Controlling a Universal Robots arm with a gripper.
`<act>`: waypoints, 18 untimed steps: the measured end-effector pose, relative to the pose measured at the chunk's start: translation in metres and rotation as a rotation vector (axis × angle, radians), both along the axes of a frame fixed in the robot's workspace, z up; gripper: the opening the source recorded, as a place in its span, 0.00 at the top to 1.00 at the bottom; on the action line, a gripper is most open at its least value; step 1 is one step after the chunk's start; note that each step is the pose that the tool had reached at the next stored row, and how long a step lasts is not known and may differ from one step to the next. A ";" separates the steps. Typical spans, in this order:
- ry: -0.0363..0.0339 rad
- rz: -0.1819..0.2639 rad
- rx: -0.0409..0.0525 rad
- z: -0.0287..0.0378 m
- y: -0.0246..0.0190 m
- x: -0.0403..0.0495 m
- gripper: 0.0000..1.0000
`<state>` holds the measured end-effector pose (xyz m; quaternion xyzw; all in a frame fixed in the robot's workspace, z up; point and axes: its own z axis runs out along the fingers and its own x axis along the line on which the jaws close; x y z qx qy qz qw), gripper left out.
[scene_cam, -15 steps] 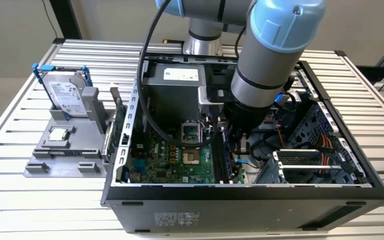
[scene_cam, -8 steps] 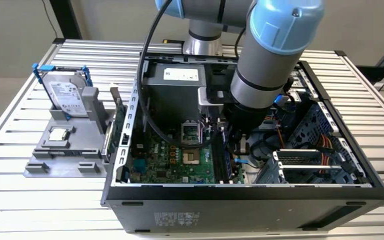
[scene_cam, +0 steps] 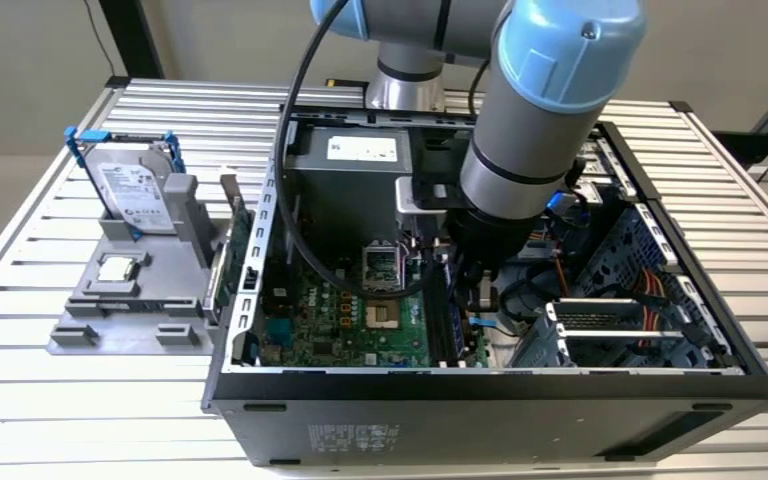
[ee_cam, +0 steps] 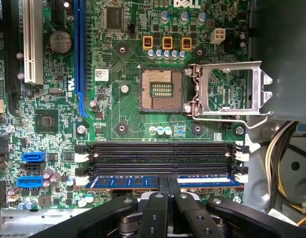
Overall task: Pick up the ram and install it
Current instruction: 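Press down the ram until it locks into place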
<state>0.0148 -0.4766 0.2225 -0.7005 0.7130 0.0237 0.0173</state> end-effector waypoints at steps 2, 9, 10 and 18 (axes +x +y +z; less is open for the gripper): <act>-0.0001 0.000 0.0002 -0.0012 0.0000 0.0000 1.00; -0.0003 0.000 0.0012 -0.0024 0.0001 0.0000 1.00; -0.0002 0.000 0.0010 -0.0024 0.0001 0.0000 1.00; -0.0002 0.000 0.0012 -0.0017 0.0001 0.0000 1.00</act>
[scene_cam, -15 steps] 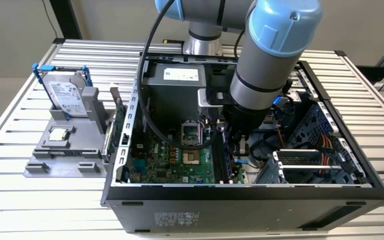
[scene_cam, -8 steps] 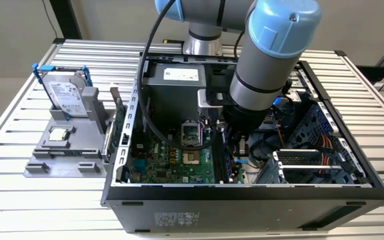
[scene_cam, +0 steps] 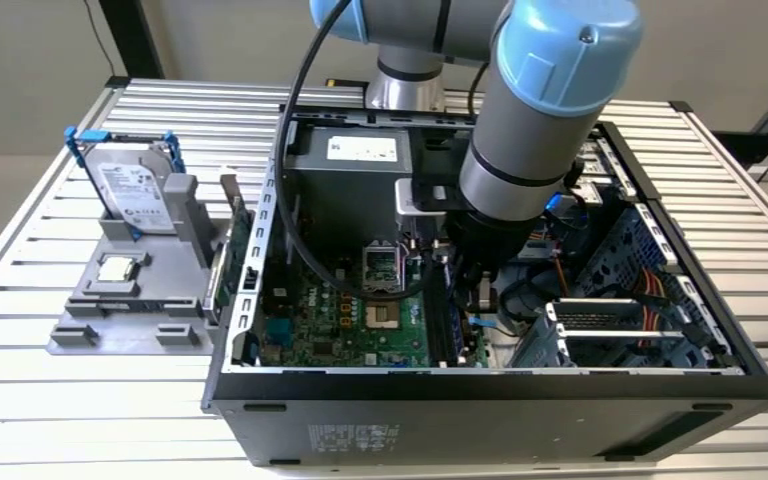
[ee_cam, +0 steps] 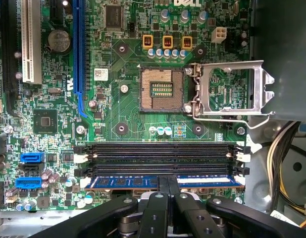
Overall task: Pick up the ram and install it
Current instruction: 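Press down the ram until it locks into place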
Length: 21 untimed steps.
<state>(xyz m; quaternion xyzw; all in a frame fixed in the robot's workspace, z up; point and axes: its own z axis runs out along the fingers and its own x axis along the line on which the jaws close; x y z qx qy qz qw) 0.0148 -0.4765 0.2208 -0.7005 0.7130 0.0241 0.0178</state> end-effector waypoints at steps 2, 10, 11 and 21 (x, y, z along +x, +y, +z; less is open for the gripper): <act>0.0003 0.000 0.0015 0.0020 0.0002 0.0000 1.00; 0.0043 0.000 -0.0007 0.0160 -0.0001 0.0000 1.00; 0.0047 0.000 -0.0005 0.0174 0.0000 0.0000 1.00; 0.0056 0.000 -0.0032 0.0278 -0.0001 0.0000 1.00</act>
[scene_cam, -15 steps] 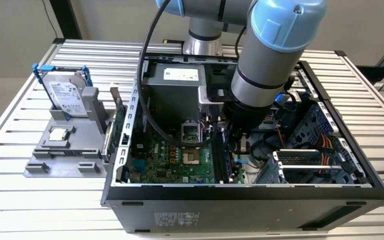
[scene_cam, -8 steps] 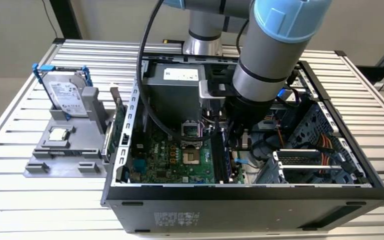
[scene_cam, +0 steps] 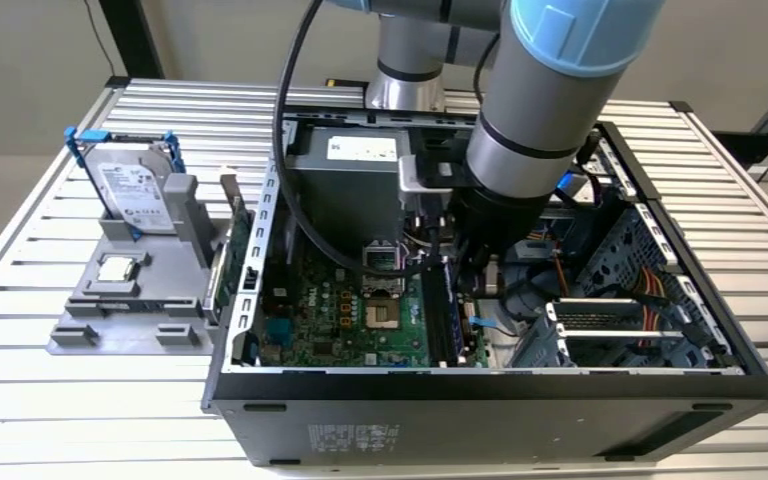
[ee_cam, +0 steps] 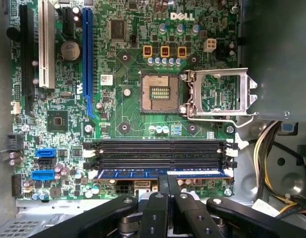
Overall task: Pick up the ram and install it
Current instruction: 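Press down the ram until it locks into place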
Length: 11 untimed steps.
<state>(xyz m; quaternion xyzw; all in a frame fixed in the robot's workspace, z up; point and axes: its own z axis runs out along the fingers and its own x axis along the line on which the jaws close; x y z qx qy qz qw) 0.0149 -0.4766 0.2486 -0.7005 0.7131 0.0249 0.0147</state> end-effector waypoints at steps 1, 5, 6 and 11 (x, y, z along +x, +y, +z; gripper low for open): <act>0.0000 0.000 -0.0004 0.0013 0.0000 0.0000 1.00; -0.0001 0.000 -0.0011 0.0073 0.0000 0.0000 1.00; 0.0000 0.000 -0.0014 0.0083 0.0000 0.0000 1.00; 0.0002 0.000 -0.0022 0.0159 0.0000 0.0000 1.00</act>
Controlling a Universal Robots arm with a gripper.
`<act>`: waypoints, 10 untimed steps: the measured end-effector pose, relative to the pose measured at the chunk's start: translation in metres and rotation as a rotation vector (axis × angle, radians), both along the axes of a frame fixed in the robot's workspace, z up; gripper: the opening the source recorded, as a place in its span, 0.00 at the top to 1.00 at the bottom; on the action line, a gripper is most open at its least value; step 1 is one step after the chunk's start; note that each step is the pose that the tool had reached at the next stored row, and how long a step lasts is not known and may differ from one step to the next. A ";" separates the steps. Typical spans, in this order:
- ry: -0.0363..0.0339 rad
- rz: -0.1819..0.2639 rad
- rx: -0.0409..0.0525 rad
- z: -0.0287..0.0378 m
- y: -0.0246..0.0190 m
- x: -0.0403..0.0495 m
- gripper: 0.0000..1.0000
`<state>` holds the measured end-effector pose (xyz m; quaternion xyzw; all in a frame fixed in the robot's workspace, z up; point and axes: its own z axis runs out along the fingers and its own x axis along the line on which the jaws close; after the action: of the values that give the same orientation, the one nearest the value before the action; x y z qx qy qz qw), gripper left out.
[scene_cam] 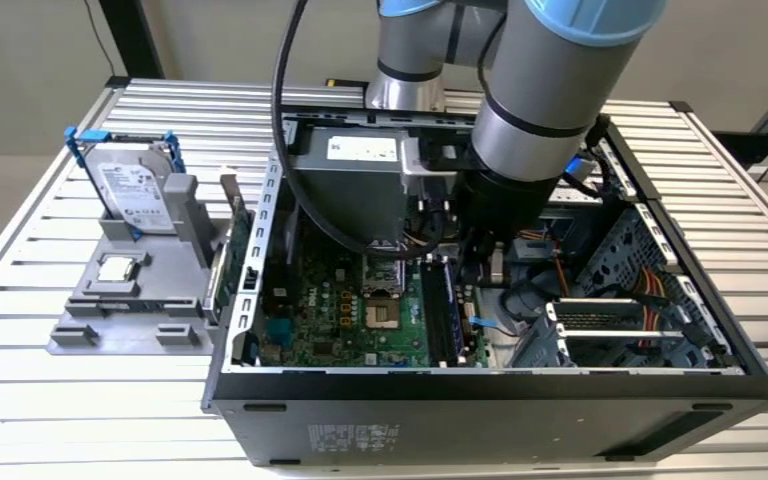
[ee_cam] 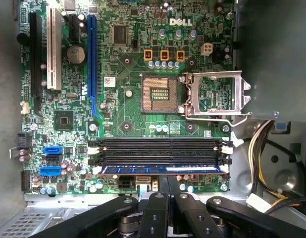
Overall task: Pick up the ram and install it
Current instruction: 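Press down the ram until it locks into place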
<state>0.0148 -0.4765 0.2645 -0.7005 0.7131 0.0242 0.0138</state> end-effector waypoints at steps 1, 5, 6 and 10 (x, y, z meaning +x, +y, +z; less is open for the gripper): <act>0.0000 0.000 0.0000 0.0014 0.0000 0.0000 1.00; 0.0000 0.000 -0.0005 0.0089 0.0000 0.0000 1.00; 0.0000 0.000 -0.0007 0.0104 0.0000 0.0000 1.00; 0.0000 0.000 -0.0019 0.0172 0.0000 0.0000 1.00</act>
<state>0.0149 -0.4765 0.2818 -0.7005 0.7132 0.0235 0.0131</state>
